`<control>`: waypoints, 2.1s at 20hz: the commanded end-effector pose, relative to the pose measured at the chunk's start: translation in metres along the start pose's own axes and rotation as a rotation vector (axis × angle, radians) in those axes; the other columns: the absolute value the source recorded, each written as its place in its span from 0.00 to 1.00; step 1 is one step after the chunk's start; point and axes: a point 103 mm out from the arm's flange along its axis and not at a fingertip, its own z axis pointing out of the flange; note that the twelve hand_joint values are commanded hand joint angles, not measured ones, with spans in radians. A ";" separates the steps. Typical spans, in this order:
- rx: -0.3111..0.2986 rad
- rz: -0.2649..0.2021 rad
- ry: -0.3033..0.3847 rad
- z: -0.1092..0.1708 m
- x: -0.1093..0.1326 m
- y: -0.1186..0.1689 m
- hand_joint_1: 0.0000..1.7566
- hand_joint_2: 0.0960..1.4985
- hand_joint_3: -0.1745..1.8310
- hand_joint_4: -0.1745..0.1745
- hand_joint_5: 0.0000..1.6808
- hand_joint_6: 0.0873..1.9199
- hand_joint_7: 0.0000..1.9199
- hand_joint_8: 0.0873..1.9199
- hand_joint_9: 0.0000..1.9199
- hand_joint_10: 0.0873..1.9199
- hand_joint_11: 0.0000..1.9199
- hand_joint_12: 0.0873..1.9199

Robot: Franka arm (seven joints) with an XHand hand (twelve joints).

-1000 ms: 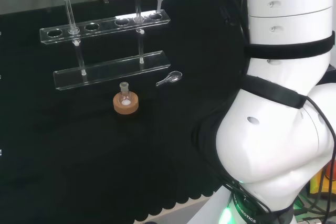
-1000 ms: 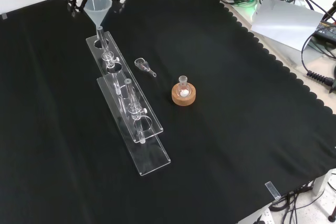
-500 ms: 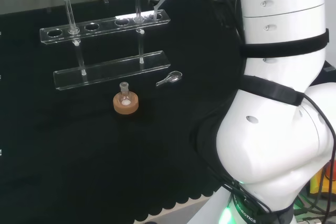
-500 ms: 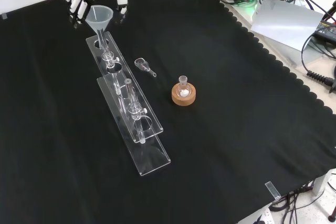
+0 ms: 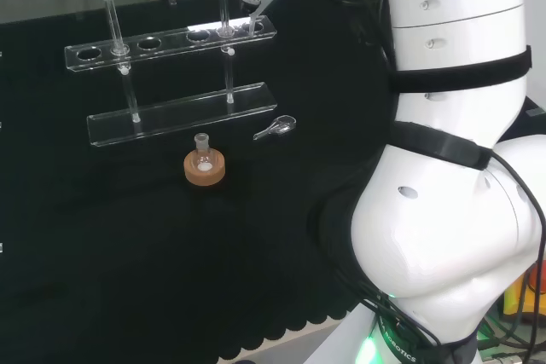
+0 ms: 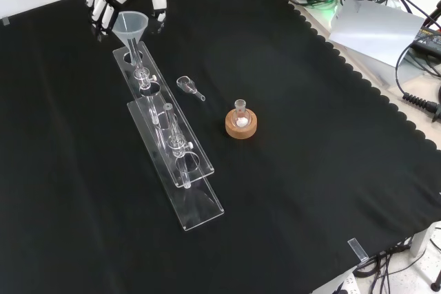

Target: Put the funnel back on the funnel stand.

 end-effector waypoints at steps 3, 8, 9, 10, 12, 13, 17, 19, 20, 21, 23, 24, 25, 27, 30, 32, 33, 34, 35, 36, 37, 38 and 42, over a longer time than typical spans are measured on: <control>0.017 0.009 -0.014 0.009 -0.006 0.009 0.44 0.45 0.41 0.43 0.32 0.03 0.16 0.30 0.41 0.22 0.27 0.68; 0.022 0.004 -0.015 0.010 -0.006 0.010 0.44 0.44 0.41 0.42 0.30 0.02 0.14 0.30 0.40 0.22 0.26 0.69; 0.021 0.003 -0.014 0.011 -0.005 0.010 0.43 0.44 0.41 0.41 0.28 0.01 0.13 0.30 0.39 0.23 0.26 0.69; 0.020 0.003 -0.016 0.011 -0.004 0.011 0.43 0.44 0.41 0.40 0.26 0.00 0.12 0.31 0.37 0.24 0.24 0.70; 0.017 0.002 -0.015 0.013 0.003 0.012 0.42 0.43 0.41 0.37 0.22 0.00 0.08 0.32 0.32 0.27 0.22 0.72; 0.017 0.000 -0.013 0.014 0.006 0.012 0.41 0.42 0.41 0.37 0.20 0.00 0.06 0.33 0.30 0.29 0.21 0.73; 0.006 -0.038 0.010 0.017 0.003 0.012 0.38 0.41 0.39 0.38 0.16 0.00 0.01 0.31 0.18 0.35 0.17 0.75; 0.006 -0.032 0.018 0.017 0.001 0.010 0.37 0.41 0.38 0.38 0.15 0.00 0.00 0.28 0.14 0.37 0.15 0.76; 0.005 -0.026 0.015 0.016 0.003 0.007 0.36 0.41 0.37 0.38 0.15 0.00 0.00 0.26 0.13 0.37 0.15 0.76; 0.002 -0.022 0.011 0.015 0.005 0.005 0.35 0.41 0.37 0.38 0.14 0.00 0.00 0.25 0.13 0.38 0.15 0.76; -0.005 -0.016 0.007 0.012 0.009 -0.002 0.34 0.41 0.36 0.38 0.13 0.00 0.00 0.24 0.12 0.39 0.14 0.76; -0.011 -0.013 0.006 0.010 0.009 -0.005 0.34 0.41 0.35 0.38 0.13 0.00 0.00 0.24 0.11 0.39 0.14 0.76; -0.017 -0.009 0.002 0.007 0.008 -0.010 0.34 0.41 0.35 0.38 0.13 0.00 0.00 0.23 0.11 0.39 0.14 0.76; -0.036 -0.002 0.002 0.001 0.007 -0.020 0.34 0.41 0.34 0.38 0.12 0.00 0.00 0.22 0.10 0.39 0.14 0.76; -0.085 0.005 0.038 -0.008 0.000 -0.041 0.33 0.42 0.34 0.38 0.12 0.00 0.00 0.22 0.09 0.39 0.13 0.77; -0.114 0.009 0.065 -0.012 -0.003 -0.056 0.33 0.42 0.33 0.38 0.12 0.00 0.00 0.22 0.09 0.40 0.13 0.77; -0.129 0.012 0.079 -0.012 -0.006 -0.064 0.33 0.42 0.33 0.38 0.12 0.00 0.00 0.23 0.09 0.40 0.13 0.77; -0.145 0.013 0.092 -0.013 -0.007 -0.072 0.33 0.43 0.33 0.38 0.12 0.00 0.00 0.24 0.10 0.40 0.13 0.77; -0.151 0.016 0.101 -0.012 -0.009 -0.079 0.33 0.43 0.32 0.37 0.13 0.00 0.00 0.26 0.11 0.40 0.13 0.77; -0.157 0.019 0.110 -0.012 -0.010 -0.086 0.33 0.44 0.32 0.37 0.14 0.00 0.00 0.28 0.12 0.39 0.13 0.77; -0.162 0.021 0.118 -0.011 -0.011 -0.092 0.33 0.44 0.32 0.37 0.14 0.00 0.00 0.29 0.13 0.39 0.14 0.77; -0.166 0.024 0.126 -0.010 -0.011 -0.099 0.33 0.45 0.32 0.37 0.15 0.00 0.00 0.30 0.14 0.39 0.14 0.77; -0.178 0.035 0.146 -0.004 -0.011 -0.123 0.33 0.45 0.32 0.36 0.15 0.00 0.01 0.32 0.16 0.39 0.14 0.77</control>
